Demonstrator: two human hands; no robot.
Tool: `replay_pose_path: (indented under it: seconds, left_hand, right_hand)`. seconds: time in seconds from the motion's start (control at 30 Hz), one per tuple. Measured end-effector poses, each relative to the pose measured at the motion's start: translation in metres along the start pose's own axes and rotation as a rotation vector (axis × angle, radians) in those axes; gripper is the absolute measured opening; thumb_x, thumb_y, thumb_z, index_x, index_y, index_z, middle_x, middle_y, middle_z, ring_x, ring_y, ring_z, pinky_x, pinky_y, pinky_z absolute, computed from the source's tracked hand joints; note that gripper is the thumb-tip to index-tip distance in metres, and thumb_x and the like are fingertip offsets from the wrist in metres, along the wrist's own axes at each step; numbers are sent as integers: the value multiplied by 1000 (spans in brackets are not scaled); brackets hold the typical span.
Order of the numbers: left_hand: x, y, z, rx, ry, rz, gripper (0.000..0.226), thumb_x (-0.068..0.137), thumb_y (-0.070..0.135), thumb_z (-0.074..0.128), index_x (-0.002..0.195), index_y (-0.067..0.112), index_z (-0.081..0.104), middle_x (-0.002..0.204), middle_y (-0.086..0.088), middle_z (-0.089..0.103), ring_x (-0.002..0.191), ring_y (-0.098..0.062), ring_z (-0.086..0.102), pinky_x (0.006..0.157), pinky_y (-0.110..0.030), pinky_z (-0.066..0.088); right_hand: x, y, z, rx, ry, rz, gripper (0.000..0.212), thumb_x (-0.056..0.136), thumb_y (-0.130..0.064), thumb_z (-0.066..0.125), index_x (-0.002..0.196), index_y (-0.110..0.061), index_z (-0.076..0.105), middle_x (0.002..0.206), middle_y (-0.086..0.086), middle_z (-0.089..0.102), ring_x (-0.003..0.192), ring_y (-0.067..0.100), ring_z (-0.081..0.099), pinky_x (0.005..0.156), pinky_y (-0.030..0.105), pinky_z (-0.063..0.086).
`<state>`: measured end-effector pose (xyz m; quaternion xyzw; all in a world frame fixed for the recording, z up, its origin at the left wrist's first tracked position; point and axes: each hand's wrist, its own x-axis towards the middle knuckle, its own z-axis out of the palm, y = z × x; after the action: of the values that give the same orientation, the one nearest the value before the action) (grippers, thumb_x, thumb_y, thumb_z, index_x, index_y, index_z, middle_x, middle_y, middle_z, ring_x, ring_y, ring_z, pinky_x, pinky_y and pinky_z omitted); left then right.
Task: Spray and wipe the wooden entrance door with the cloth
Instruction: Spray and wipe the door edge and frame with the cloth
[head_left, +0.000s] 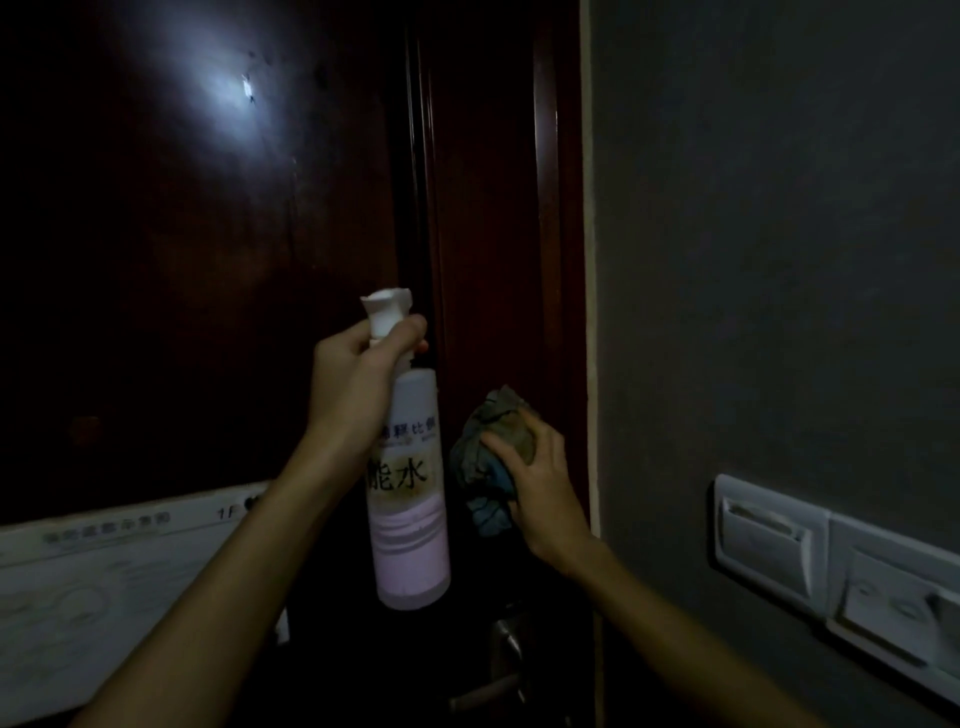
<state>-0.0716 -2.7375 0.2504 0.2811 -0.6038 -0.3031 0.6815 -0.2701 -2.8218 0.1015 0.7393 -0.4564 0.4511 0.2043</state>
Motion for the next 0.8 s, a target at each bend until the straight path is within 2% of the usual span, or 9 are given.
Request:
replay_pose_path:
  seconds: [0.13, 0.23, 0.33, 0.43, 0.57, 0.63, 0.73, 0.8]
  left_hand:
    - [17, 11, -2, 28, -4, 37, 21, 92, 28, 70, 85, 9, 73, 83, -13, 70, 74, -32, 66, 71, -43, 51]
    - [42, 27, -3, 52, 10, 87, 20, 91, 29, 70, 85, 10, 73, 84, -12, 71, 77, -32, 67, 74, -43, 52]
    - [66, 44, 2, 76, 4, 142, 20, 92, 28, 69, 79, 13, 72, 75, -5, 70, 69, -21, 65, 70, -35, 51]
    - [85, 58, 8, 87, 7, 204, 21, 92, 27, 69, 76, 14, 71, 71, -1, 69, 60, -10, 63, 61, -24, 49]
    - [93, 69, -1, 29, 65, 203, 22, 89, 27, 72, 73, 13, 71, 69, -6, 68, 67, -24, 61, 69, -36, 48]
    - [87, 70, -13, 17, 102, 179, 21, 89, 25, 73, 73, 12, 71, 64, -4, 66, 66, -24, 60, 69, -39, 47]
    - [75, 68, -38, 61, 128, 155, 19, 89, 23, 72, 74, 12, 72, 65, -5, 67, 69, -24, 60, 70, -37, 45]
    - [72, 68, -57, 114, 134, 158, 19, 88, 25, 73, 72, 14, 72, 68, -5, 68, 70, -23, 62, 70, -37, 46]
  right_hand:
    - [40, -10, -5, 5, 104, -35, 97, 69, 6, 76, 146, -31, 30, 155, 11, 15, 141, 37, 21, 112, 55, 36]
    - [94, -22, -27, 4, 187, -34, 89, 74, 5, 66, 147, -30, 30, 154, 19, 18, 137, 38, 22, 113, 54, 32]
    - [162, -34, -60, -25, 281, -10, 82, 78, -2, 64, 150, -24, 32, 151, 22, 22, 132, 38, 26, 113, 54, 32]
    - [228, -50, -95, -36, 347, 28, 80, 82, -3, 60, 151, -27, 28, 148, 19, 21, 128, 38, 28, 112, 54, 32]
    - [263, -64, -116, -22, 425, 34, 76, 81, 3, 55, 147, -27, 33, 145, 18, 25, 128, 39, 29, 113, 54, 31]
    - [262, -68, -114, 21, 492, 9, 75, 79, 4, 57, 145, -26, 38, 144, 19, 28, 129, 39, 31, 113, 51, 33]
    - [259, -88, -98, 151, 564, -69, 71, 79, -4, 65, 143, -24, 43, 140, 21, 33, 126, 37, 34, 110, 42, 34]
    - [262, -114, -80, 122, 524, -99, 72, 79, -13, 71, 144, -25, 43, 141, 21, 34, 126, 38, 34, 108, 45, 34]
